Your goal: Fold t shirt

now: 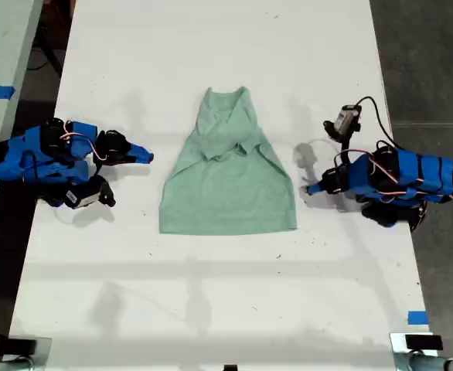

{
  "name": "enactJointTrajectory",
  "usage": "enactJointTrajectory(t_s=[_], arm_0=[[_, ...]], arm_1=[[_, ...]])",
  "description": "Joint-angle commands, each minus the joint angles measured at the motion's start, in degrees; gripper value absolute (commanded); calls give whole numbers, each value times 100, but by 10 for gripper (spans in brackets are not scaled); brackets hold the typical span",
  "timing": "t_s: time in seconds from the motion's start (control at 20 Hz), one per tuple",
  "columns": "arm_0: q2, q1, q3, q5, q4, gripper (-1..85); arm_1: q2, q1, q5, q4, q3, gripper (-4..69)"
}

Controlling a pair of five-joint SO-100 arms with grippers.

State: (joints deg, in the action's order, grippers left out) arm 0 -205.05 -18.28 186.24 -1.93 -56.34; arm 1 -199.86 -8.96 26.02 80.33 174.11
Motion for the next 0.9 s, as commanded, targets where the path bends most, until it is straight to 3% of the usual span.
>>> enactJointTrajectory(t_s=[0.0,0.85], arm_0=[[-44,-53,246,-53,0,-2],[-44,-79,246,-193,18,-2]], arm_1=[[-35,26,-62,-123,299,14],[-26,158,-167,-123,299,14]])
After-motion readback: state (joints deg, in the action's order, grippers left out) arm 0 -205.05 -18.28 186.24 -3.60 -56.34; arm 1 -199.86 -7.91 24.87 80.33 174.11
